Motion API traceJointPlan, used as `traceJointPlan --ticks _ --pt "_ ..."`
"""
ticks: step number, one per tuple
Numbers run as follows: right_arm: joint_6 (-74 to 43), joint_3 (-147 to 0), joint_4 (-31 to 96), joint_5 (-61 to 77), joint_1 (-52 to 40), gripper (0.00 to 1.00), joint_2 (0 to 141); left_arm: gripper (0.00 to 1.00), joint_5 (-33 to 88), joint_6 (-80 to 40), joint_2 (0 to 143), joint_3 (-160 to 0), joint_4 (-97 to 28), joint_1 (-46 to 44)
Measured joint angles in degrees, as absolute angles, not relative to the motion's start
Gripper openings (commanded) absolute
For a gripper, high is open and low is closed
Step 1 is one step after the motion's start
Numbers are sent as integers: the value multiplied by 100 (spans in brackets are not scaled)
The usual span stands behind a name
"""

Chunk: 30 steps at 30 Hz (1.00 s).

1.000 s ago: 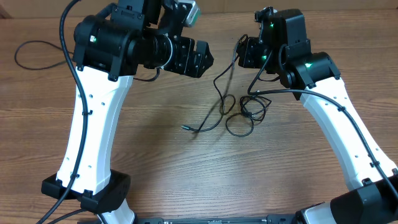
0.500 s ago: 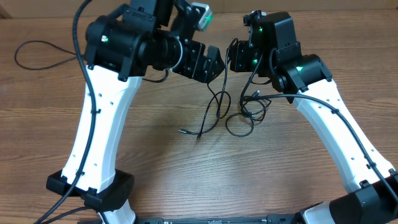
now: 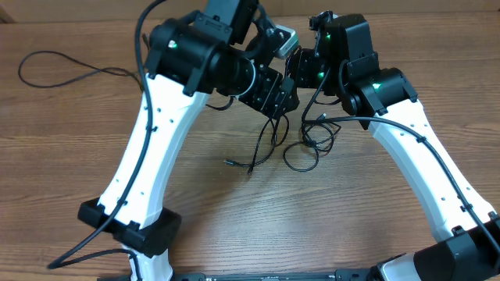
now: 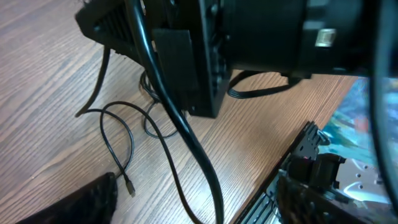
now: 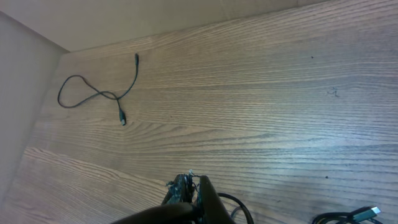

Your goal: Untangle cables

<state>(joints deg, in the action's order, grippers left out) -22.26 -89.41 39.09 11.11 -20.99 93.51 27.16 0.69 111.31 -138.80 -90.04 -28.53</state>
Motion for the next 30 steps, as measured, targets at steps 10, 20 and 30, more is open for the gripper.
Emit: traceJointPlan --ticks 10,20,30 --pt "-2248 -8941 3975 1111 -2099 4 9351 48 2674 150 11522 -13874 -8923 -2853" --pt "-2248 -8941 4185 1085 -2071 4 9351 32 2674 -1 11526 -13872 -8580 -2853" --pt "-2248 -8941 4335 1050 -2067 4 9351 4 2655 -93 11526 -13867 -8204 -2853"
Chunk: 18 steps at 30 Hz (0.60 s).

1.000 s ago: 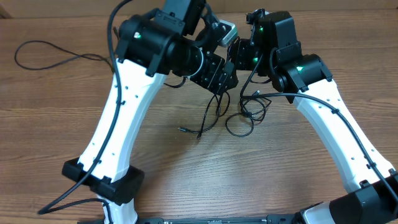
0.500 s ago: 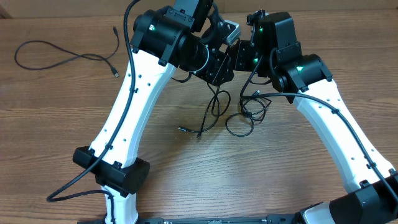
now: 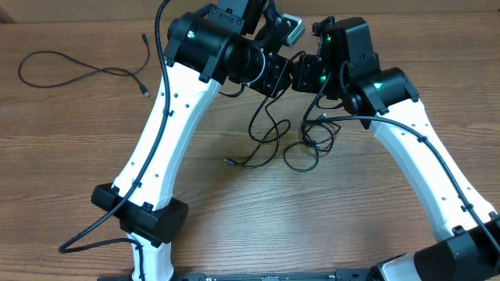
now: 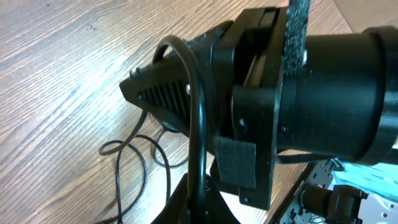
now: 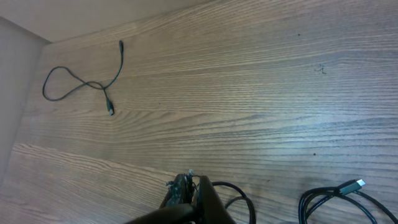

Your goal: Untangle cables

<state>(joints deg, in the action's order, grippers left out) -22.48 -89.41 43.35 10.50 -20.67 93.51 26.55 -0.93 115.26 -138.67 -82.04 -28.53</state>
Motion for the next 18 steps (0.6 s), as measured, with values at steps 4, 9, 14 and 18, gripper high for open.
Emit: traceJointPlan --ticks 4,9,14,18 --pt "-2246 -8941 4447 1052 -2067 4 9351 4 2655 -93 11526 -13869 -8108 -2853" --pt "-2268 -8941 4716 1063 -2064 53 9351 4 2648 -132 11526 -13869 -7953 -2818" --pt "-2241 -8949 4963 1282 -1962 98 9325 4 2370 -552 11513 -13869 -7955 -2539" --pt "-2263 -9063 5262 1568 -1584 100 9124 4 2405 -762 11430 -13869 -8053 -2016"
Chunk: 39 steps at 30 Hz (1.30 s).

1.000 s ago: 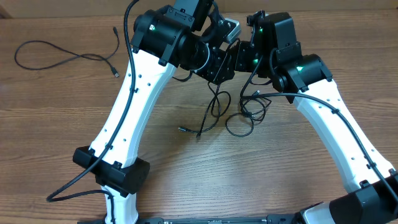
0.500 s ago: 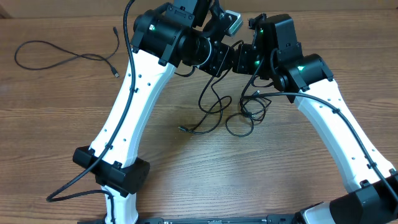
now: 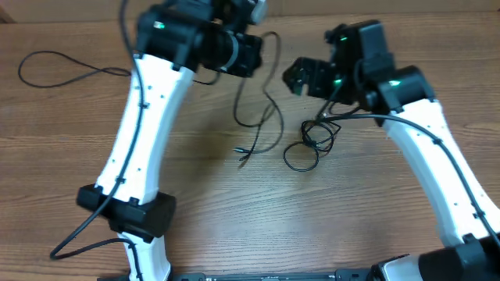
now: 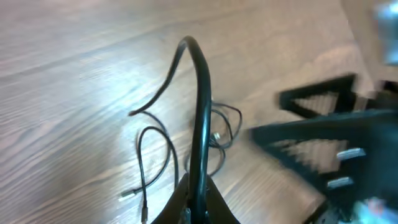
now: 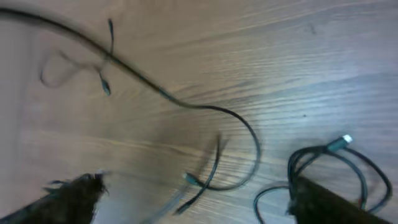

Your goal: Untangle cables

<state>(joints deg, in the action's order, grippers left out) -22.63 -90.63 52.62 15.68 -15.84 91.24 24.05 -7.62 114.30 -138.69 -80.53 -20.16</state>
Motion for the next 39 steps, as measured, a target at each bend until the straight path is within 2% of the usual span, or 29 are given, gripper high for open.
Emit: traceJointPlan --ticks 7,17,22,31,39 --pt "-2265 -9216 5725 1728 -864 100 8466 4 3177 -891 10951 -13869 -7730 -1634" --pt "-2268 -9231 6093 1778 -705 100 8431 4 3844 -1105 10278 -13885 -8009 -1455" --pt "-2263 -9231 6095 1780 -705 100 8431 4 3940 -1214 10302 -13893 -8619 -659" --pt "-2265 -9231 6095 1780 -705 100 8431 4 3946 -921 10466 -13767 -9596 1369" --pt "-2265 -9231 6010 1778 -705 100 8431 4 3806 -447 10689 -12416 -9054 2370"
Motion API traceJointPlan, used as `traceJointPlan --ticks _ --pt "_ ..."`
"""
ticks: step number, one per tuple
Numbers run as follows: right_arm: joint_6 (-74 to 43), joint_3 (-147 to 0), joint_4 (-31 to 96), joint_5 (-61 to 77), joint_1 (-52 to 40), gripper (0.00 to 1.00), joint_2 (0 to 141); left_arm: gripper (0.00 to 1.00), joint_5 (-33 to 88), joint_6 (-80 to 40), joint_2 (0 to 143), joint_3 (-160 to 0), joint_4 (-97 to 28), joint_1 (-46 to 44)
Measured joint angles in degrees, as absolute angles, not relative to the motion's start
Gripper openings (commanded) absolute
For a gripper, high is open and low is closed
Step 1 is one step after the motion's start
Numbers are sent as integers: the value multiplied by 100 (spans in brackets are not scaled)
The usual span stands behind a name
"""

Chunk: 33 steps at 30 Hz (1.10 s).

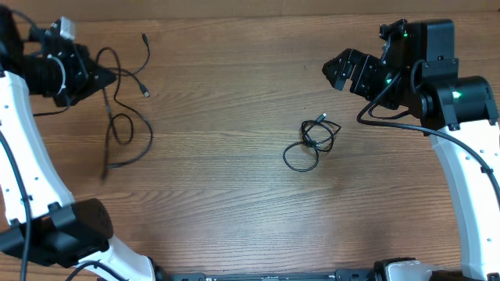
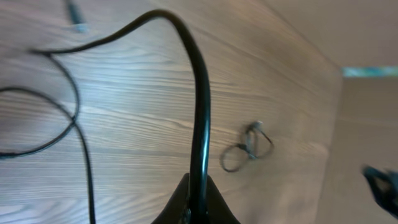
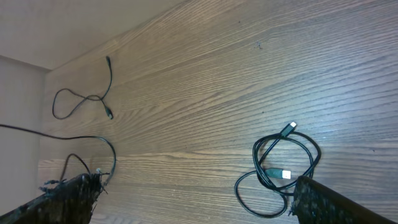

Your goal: Untangle cables

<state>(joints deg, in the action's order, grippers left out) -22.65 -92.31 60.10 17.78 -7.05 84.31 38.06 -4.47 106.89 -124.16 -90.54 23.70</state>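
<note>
My left gripper [image 1: 98,76] at the far left of the table is shut on a thin black cable [image 1: 117,117], whose free length hangs down in loops to the wood. In the left wrist view the cable [image 2: 198,112] rises from between my shut left gripper [image 2: 199,198]. A second black cable [image 1: 311,142] lies coiled mid-table, apart from the first, its USB plugs showing [image 3: 280,168]. My right gripper [image 1: 341,69] hangs open above and right of the coil, with nothing between its fingers [image 3: 323,199].
A third thin cable [image 3: 87,99] lies loose at the back left corner, partly behind my left arm in the overhead view [image 1: 145,43]. The back wall edge runs along the top. Both white arms stand at the table's sides.
My left gripper has gone from the back centre to the far left, carrying the cable with it. The cable now hangs well away from the coil. My right gripper has drawn back to the right.
Both grippers met over the tangle at the back centre, left open, right shut. Then the left was shut on a cable. Then the right stood open and the left held the cable higher. Now the held cable is at the left and the coil lies alone.
</note>
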Motion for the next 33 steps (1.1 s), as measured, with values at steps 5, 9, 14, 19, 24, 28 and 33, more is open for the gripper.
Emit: traceJointPlan --ticks 5,9,14,19,24,28,33 --pt "-2263 -9231 6007 1778 -705 100 8431 4 3675 -408 10836 -11760 -8149 3055" --pt "-2263 -9231 6007 1778 -705 100 8431 4 3601 -436 10980 -11518 -7725 3533" --pt "-2263 -9231 6007 1780 -705 100 8431 4 3566 -462 11321 -11487 -7540 3990" --pt "-2265 -9231 5999 1780 -705 100 8431 4 3909 -499 11802 -11469 -7791 4200" --pt "-2265 -9231 5920 1778 -705 100 8431 4 5413 176 11909 -11437 -8261 4071" --pt "-2268 -9231 5920 1780 -705 100 8431 4 6198 460 11872 -11474 -8538 3660" --pt "-2263 -9231 5940 1780 -705 100 8431 4 6578 475 11579 -11716 -8543 2842"
